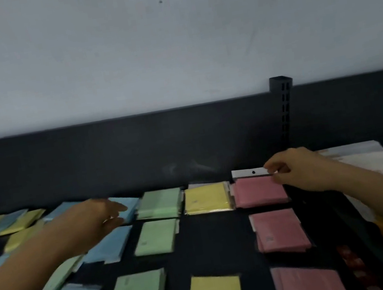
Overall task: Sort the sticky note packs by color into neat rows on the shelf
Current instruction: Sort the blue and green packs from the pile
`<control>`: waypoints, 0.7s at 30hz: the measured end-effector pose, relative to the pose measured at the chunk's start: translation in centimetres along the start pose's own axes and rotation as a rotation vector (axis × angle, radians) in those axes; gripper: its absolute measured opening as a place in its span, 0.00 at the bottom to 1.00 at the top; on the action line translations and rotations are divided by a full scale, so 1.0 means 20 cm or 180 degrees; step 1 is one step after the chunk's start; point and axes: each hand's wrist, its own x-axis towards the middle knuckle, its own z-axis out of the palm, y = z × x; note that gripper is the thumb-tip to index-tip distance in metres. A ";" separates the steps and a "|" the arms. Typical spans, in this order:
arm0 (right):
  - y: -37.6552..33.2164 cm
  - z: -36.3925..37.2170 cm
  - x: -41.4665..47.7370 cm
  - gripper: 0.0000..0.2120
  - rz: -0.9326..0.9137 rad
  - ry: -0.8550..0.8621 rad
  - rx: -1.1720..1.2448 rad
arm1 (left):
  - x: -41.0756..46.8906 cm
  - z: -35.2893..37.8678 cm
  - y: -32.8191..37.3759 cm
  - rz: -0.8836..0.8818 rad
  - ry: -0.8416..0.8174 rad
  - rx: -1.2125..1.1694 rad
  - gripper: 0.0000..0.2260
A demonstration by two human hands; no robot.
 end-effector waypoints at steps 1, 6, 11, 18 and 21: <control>-0.04 0.02 0.01 0.18 -0.0046 -0.0067 -0.0065 | -0.05 0.01 -0.06 -0.0132 -0.0034 0.0028 0.17; -0.30 0.06 0.09 0.18 -0.0362 -0.0261 -0.0205 | -0.26 0.07 -0.27 -0.0434 0.0005 0.0025 0.16; -0.67 0.19 0.18 0.18 -0.0535 -0.0337 -0.0151 | -0.45 0.15 -0.51 -0.0570 0.0106 -0.0155 0.17; -1.30 0.57 0.32 0.17 -0.0607 -0.0536 -0.0129 | -0.75 0.24 -1.07 -0.0678 0.0071 -0.0093 0.17; -1.59 0.71 0.36 0.21 -0.0608 -0.0575 -0.0111 | -0.86 0.27 -1.30 -0.0772 0.0187 -0.0041 0.20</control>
